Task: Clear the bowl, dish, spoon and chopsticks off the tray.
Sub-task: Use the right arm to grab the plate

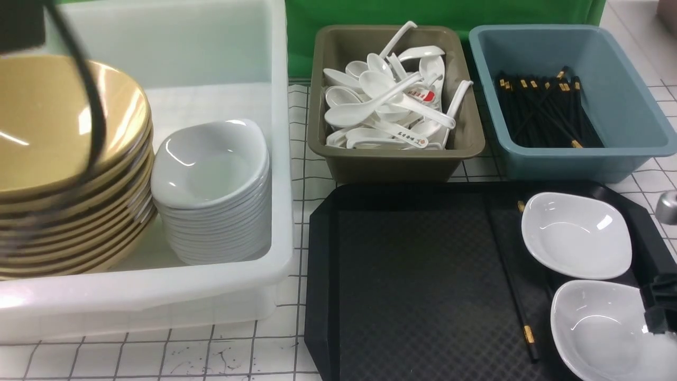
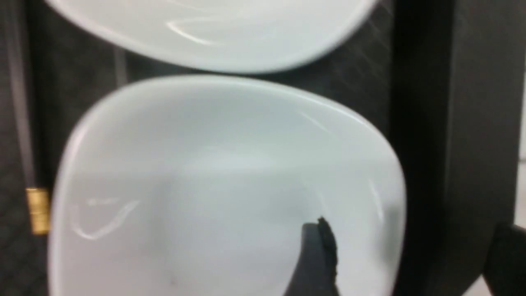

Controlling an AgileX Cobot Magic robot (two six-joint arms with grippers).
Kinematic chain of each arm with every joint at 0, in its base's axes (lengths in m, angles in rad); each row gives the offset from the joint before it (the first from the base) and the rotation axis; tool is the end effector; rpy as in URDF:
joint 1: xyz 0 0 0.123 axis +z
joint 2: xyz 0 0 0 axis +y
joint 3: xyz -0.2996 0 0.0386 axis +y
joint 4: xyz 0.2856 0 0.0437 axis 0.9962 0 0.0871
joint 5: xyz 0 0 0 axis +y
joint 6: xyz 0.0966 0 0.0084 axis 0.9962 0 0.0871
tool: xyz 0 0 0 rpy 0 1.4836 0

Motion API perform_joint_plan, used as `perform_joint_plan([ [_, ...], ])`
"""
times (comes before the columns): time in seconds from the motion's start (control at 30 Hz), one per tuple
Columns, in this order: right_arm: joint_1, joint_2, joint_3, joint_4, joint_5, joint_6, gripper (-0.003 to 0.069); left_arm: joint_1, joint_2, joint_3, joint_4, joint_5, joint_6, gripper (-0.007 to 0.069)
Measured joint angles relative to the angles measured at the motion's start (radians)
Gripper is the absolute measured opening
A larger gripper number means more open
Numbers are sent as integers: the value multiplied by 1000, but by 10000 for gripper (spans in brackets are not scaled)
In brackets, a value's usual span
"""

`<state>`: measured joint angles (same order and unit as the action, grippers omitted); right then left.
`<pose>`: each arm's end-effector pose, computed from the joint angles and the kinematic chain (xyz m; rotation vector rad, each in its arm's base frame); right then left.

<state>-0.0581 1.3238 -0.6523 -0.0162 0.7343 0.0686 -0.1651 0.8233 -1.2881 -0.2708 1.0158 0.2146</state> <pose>0.2387 -0.0149 0.1856 0.1676 2.8844 -0.0160 0.1399 -0.0457 0.4952 0.3802 1.9812 -0.2921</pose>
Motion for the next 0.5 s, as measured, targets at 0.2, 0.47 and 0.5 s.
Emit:
perform_joint_plan([
  [0.2,-4,2,69,116,-22,-44,534,-86,-211,248,157,-159,-8,179],
  [0.47,-4,2,132,168,-90,-69,450,-87,-329,447,351,-234,-116,154],
  [0.5,-4,2,136,184,-106,-74,424,-87,-337,459,376,-241,-130,153],
])
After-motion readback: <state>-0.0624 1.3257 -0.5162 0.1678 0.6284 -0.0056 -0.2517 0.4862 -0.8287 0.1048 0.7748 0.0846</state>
